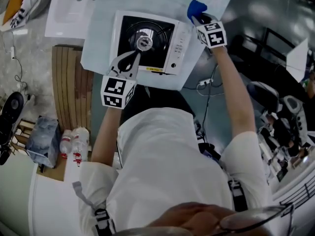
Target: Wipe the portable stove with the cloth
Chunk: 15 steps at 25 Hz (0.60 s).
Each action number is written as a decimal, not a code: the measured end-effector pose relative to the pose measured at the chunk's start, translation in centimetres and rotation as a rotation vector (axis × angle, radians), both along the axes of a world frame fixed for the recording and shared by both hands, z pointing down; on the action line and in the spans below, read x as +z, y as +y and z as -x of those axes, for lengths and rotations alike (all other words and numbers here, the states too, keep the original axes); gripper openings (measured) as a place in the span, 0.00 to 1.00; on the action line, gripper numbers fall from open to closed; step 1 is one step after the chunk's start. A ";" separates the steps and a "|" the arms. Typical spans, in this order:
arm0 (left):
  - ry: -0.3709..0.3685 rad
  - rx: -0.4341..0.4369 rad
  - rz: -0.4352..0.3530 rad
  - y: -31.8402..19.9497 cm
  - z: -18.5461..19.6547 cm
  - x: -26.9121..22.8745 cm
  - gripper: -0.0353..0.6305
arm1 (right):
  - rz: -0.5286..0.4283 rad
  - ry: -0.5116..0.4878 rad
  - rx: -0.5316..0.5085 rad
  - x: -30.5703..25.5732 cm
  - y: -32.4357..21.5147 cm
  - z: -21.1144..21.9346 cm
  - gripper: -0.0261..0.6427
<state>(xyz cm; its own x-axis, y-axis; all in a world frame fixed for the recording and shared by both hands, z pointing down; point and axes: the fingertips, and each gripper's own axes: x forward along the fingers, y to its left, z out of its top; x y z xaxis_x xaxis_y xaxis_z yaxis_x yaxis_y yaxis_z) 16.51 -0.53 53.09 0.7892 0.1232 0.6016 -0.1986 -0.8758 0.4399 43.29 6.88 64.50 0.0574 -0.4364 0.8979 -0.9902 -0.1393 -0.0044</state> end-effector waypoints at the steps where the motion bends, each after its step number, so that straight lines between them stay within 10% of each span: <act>1: 0.001 -0.008 -0.005 0.0 -0.2 -0.2 0.10 | 0.014 -0.027 0.013 0.4 0.1 0.1 0.16; 15: -0.030 -0.114 -0.024 1.0 -0.6 0.4 0.10 | 0.129 -0.372 0.101 3.4 -0.6 2.8 0.16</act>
